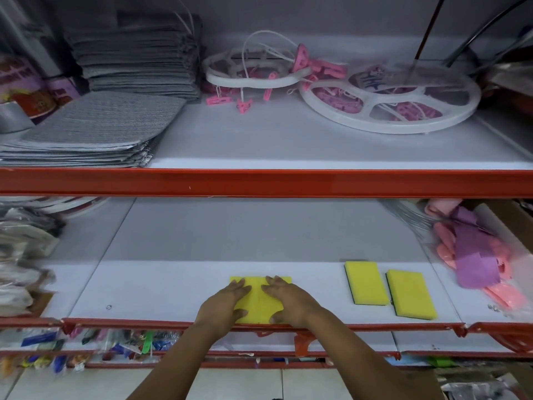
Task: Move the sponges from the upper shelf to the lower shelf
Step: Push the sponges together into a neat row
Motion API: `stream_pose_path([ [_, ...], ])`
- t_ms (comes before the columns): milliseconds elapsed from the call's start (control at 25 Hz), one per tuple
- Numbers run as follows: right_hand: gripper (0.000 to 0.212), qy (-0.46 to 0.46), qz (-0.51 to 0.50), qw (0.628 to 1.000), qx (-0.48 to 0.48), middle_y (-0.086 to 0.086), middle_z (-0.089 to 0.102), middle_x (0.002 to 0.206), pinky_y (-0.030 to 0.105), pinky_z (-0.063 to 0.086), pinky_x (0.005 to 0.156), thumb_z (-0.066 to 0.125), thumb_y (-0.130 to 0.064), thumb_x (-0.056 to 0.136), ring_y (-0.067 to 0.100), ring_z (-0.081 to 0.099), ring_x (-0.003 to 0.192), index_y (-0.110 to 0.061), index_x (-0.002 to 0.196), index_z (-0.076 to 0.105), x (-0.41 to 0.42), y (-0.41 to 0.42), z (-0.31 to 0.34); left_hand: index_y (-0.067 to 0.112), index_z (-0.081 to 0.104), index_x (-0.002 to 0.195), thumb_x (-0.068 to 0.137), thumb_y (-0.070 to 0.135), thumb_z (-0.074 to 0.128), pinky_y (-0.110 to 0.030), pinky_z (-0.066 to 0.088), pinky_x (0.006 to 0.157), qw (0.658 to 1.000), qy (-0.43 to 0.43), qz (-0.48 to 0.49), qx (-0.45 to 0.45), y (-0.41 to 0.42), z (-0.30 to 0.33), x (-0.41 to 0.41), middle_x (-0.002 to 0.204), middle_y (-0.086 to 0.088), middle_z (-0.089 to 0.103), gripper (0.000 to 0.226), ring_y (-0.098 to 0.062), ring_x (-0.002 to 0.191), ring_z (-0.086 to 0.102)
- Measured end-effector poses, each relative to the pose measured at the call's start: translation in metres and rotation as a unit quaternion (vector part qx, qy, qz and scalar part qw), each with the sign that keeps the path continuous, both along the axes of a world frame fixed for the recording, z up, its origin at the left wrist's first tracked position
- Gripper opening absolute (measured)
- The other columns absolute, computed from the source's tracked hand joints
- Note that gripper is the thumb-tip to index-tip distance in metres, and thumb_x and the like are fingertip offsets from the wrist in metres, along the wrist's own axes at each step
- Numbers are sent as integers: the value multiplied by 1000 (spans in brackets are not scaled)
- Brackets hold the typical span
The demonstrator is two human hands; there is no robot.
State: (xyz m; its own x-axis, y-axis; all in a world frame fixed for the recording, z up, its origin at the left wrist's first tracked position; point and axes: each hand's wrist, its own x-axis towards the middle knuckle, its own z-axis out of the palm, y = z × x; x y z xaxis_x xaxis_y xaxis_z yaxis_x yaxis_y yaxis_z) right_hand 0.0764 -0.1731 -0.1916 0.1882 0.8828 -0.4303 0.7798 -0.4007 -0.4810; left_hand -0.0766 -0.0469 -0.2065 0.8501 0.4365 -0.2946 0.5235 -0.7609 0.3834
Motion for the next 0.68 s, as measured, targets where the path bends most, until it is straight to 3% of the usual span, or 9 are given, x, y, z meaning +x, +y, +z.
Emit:
stream_pose_path([
  [200, 68, 33, -66, 994, 76, -10, 9, 159, 34, 16, 119, 61, -26, 90, 9, 4, 147, -28, 147, 24, 13, -20, 7, 28, 20, 148, 96, 25, 50, -28, 25, 112, 1000, -23, 3, -1, -3, 6, 6, 158, 7, 10, 60, -10, 144, 9],
  [320, 58, -64, -147, 981, 112, -8, 9, 159, 30, 13, 118, 44, -33, 98, 11, 4, 147, -25, 149, 18, 52, -55, 14, 28, 7, 150, 98, 42, 37, -23, 16, 113, 997, -73, -9, 13, -14, 3, 10, 155, 10, -7, 61, -10, 144, -4],
  [440, 54, -173, -200, 964, 30, 1, 2, 161, 32, 12, 119, 31, -27, 102, 18, 1, 148, -18, 150, 9, 100, -93, 13, 31, -5, 148, 72, 83, -4, -23, 11, 111, 998, -60, -19, 22, -23, -9, 13, 150, 10, -17, 93, -7, 140, -14],
  [520, 53, -178, -197, 963, -41, 1, -4, 161, 34, 16, 118, 26, -24, 103, 18, -3, 148, -17, 150, 4, 114, -107, 8, 31, -8, 146, 57, 86, -24, -27, 9, 114, 998, -39, -32, 31, -25, -20, 12, 148, 6, -19, 106, -13, 142, -12],
  [680, 53, -154, -165, 972, -59, -3, -4, 161, 34, 29, 115, 26, -23, 103, 14, -3, 148, -20, 150, 2, 109, -110, 3, 30, 7, 148, 57, 83, -29, -33, 5, 116, 999, -22, -33, 36, -29, -25, 12, 154, -4, -11, 112, -25, 145, -4],
])
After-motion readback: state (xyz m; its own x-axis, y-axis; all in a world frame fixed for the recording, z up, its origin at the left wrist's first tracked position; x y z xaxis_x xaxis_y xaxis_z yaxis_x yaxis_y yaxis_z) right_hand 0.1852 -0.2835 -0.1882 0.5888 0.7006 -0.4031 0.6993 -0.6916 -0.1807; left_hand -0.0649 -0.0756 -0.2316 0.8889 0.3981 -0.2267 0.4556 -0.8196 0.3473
